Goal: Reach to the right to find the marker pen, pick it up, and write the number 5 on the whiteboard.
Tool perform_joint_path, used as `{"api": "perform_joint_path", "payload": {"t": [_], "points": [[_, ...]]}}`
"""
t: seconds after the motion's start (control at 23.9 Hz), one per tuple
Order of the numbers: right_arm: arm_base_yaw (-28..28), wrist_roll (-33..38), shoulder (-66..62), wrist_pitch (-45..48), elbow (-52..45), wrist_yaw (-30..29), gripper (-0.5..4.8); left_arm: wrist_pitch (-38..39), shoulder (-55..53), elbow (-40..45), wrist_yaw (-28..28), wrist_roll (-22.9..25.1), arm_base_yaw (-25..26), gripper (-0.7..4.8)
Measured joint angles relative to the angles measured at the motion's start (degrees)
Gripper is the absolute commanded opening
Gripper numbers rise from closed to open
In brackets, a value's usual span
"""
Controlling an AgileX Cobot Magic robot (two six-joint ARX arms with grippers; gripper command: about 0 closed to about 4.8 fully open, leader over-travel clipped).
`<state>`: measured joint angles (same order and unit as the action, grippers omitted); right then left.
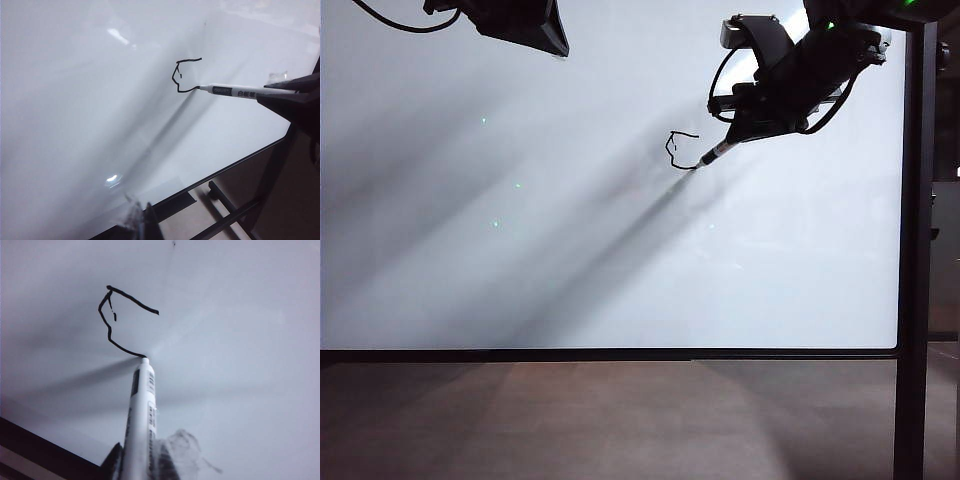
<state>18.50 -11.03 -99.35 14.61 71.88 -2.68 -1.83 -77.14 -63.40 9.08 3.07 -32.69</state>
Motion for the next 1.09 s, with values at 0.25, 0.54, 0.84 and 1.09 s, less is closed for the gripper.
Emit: {"api": "perform_joint_path", "payload": {"t": [0.25,0.54,0.84,1.09], "points": [[-0.2,0.0,0.0,-1.3,0.0,0.9,-0.05,0.0,0.0,0.0,0.0,0.0,0.0,-0.04],[-0.2,0.0,-0.2,-1.3,0.0,0.8,-0.05,0.0,0.0,0.0,0.0,0.0,0.0,-0.04],[-0.2,0.0,-0.7,-1.4,0.0,0.3,-0.05,0.0,0.0,0.0,0.0,0.0,0.0,-0.04],[-0.4,0.0,-2.5,-3.9,-0.1,1.2,-0.05,0.0,0.0,0.0,0.0,0.0,0.0,-0.04]]}}
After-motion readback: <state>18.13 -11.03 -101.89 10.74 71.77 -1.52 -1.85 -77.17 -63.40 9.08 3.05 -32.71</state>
